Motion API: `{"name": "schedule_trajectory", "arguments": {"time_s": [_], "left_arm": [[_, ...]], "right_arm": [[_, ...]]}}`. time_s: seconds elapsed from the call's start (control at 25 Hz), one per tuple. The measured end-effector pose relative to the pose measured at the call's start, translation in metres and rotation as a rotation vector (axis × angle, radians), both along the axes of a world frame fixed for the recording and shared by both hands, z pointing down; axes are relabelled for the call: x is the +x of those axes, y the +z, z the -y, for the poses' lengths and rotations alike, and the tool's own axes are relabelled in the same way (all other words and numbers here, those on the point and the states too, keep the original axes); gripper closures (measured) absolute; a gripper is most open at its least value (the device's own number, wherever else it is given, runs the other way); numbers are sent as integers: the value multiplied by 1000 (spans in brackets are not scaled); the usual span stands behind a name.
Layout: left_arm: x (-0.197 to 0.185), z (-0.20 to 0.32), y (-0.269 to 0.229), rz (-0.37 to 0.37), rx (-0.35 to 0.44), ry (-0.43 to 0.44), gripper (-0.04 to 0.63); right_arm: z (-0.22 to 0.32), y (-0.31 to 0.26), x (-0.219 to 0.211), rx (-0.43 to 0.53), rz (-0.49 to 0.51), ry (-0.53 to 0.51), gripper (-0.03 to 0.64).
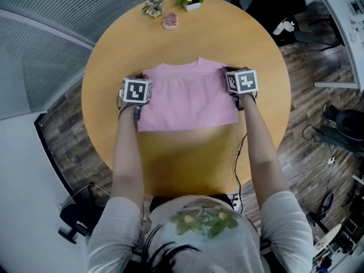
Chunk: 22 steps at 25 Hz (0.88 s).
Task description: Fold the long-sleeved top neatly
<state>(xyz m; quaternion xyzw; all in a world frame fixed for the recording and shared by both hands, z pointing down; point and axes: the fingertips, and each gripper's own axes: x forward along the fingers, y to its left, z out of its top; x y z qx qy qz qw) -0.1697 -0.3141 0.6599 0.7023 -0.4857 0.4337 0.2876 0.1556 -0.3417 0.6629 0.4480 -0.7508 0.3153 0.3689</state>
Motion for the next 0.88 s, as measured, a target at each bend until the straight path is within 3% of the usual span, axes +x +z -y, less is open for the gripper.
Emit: {"name": "schedule_trajectory", "arguments": {"time_s": [0.24, 0.48, 0.64, 0.8, 0.88], "left_arm": [[6, -49, -2, -39, -15, 8, 568], [18, -101, 6, -72, -26, 42, 568], [20, -130, -1, -78, -61, 41, 568], [25, -161, 1, -65, -28, 39, 568], [24, -162, -4, -83, 2, -2, 555]], "right_arm": [[-67, 0, 9, -41, 29, 13, 588], [-136, 2, 18, -28, -62, -15, 588], [-168, 1, 22, -51, -57, 39, 588], [-202, 4, 26, -90, -41, 87, 588], [-206, 1, 25, -102, -21, 98, 585]]}}
